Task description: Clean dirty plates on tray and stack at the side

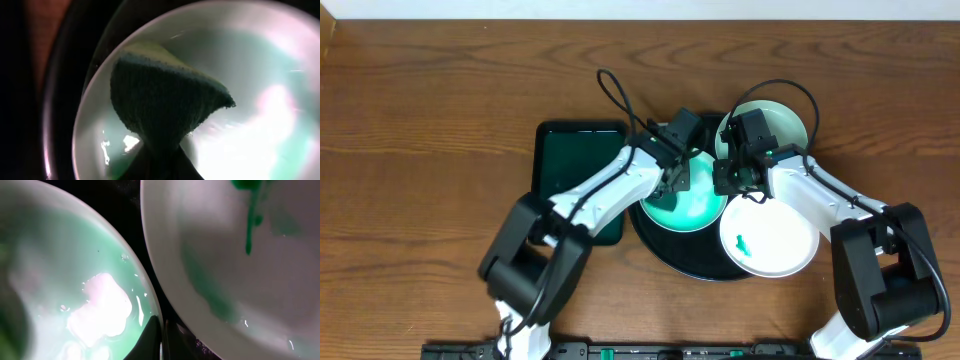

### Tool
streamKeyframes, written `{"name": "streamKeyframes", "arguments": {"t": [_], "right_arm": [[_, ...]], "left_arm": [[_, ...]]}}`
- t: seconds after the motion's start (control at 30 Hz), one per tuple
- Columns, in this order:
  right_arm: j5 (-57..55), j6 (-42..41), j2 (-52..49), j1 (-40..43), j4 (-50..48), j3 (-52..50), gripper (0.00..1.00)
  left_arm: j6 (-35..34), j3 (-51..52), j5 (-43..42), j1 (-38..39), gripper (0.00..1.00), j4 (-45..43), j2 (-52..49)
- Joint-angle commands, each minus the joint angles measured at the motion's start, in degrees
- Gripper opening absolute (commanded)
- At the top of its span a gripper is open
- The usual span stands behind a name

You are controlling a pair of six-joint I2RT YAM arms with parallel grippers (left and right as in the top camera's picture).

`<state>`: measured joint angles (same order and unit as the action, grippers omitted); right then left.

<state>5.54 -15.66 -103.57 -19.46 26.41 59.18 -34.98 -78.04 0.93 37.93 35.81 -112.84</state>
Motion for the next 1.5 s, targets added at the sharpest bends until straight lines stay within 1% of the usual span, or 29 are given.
{"name": "streamKeyframes", "arguments": {"t": [0.0, 0.1, 0.3, 0.43, 0.57, 0.67, 0.8, 0.87, 1.13, 1.27, 1.47], "right_arm": [[2.47, 0.5, -1.46, -0.9, 0.15, -0.22, 0.01], [2.47, 0.5, -1.46, -0.9, 0.15, -0.22, 0.01], [2.47, 0.5, -1.46, -0.9, 0.13, -0.22, 0.01], [2.47, 0.48, -1.46, -0.9, 0.13, -0.22, 0.01], [2.47, 0.5, -1.46, -0.9, 0.13, -0.22, 0.01], [2.47, 0.5, -1.46, -0.9, 0.13, -0.22, 0.01], [2.47, 0.5, -1.46, -0.9, 0.13, -0.22, 0.01], [2.47, 0.5, -1.46, -0.9, 0.13, -0.22, 0.01], [2.47, 0.5, -1.46, -0.9, 0.13, -0.22, 0.01], [2.47, 0.5, -1.46, -0.9, 0.13, -0.22, 0.01], [2.47, 0.5, -1.46, -0.9, 0.13, -0.22, 0.01]], "left_arm": [[-1.81, 1.22, 4.37, -0.37, 0.07, 0.7, -4.48], [-4.17, 1.22, 2.84, -0.37, 0.07, 1.09, -6.88], [-4.09, 1.22, -9.94, 0.55, 0.08, 0.5, -8.04], [-2.36, 1.22, -19.37, 1.42, 0.08, -2.64, -8.04], [-2.21, 1.11, -26.62, 1.64, 0.07, -6.01, -8.02], [-2.19, 0.13, -28.39, 1.64, 0.07, -6.36, -7.69], [-2.16, -0.66, -28.02, 1.51, 0.07, -6.4, -5.11], [-2.16, -0.7, -25.9, 1.29, 0.07, -6.38, -3.04], [-1.6, -0.68, -11.58, 1.27, 0.07, -4.11, 4.2], [-1.51, 0.17, -3.28, 1.27, 0.07, -1.09, 4.04], [-1.51, 2.01, 3.34, 1.25, 0.07, 0.42, 2.6]]}}
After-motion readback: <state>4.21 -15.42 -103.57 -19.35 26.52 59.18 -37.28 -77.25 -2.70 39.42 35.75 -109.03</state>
